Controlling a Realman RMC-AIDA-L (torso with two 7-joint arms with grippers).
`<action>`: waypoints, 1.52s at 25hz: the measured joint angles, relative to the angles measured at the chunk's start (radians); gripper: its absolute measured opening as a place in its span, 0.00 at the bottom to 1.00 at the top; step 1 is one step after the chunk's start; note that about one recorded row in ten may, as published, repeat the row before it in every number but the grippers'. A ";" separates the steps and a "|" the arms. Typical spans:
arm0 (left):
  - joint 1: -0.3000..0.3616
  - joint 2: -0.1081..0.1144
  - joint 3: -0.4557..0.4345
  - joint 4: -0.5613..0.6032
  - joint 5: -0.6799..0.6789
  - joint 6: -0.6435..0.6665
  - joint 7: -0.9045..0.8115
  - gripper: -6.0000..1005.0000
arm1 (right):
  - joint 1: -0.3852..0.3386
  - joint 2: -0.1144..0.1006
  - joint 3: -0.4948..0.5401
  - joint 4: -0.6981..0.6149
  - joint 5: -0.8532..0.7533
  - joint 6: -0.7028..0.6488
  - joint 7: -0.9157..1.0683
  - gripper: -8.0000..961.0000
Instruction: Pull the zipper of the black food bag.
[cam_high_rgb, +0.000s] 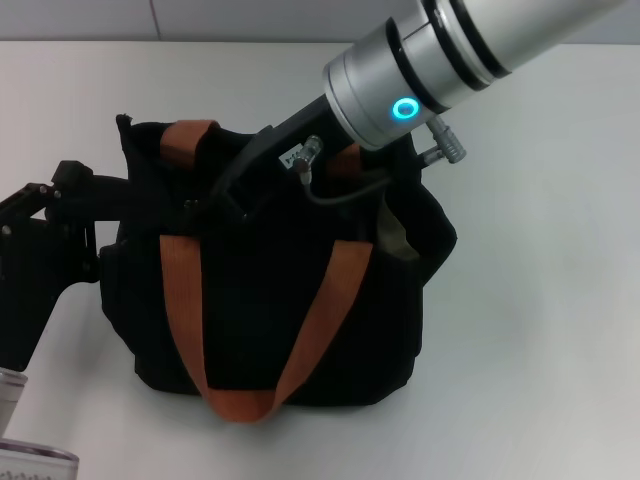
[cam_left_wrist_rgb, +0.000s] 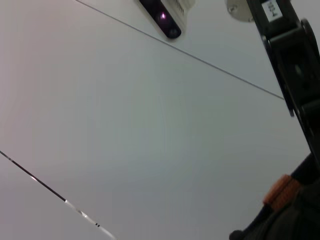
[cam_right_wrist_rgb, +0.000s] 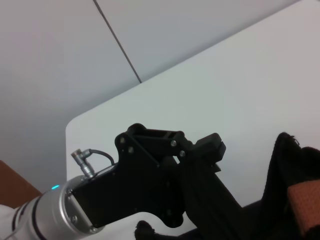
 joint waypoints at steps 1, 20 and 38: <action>0.000 0.000 0.002 -0.001 0.003 0.002 0.000 0.02 | 0.005 0.000 -0.005 0.008 0.000 0.005 0.002 0.37; 0.004 0.000 0.005 -0.004 0.006 0.013 0.001 0.02 | -0.005 -0.010 0.008 -0.005 -0.015 0.008 0.015 0.21; 0.005 0.000 0.006 -0.007 0.014 0.016 0.002 0.02 | -0.007 -0.008 0.051 -0.004 -0.086 -0.010 0.019 0.29</action>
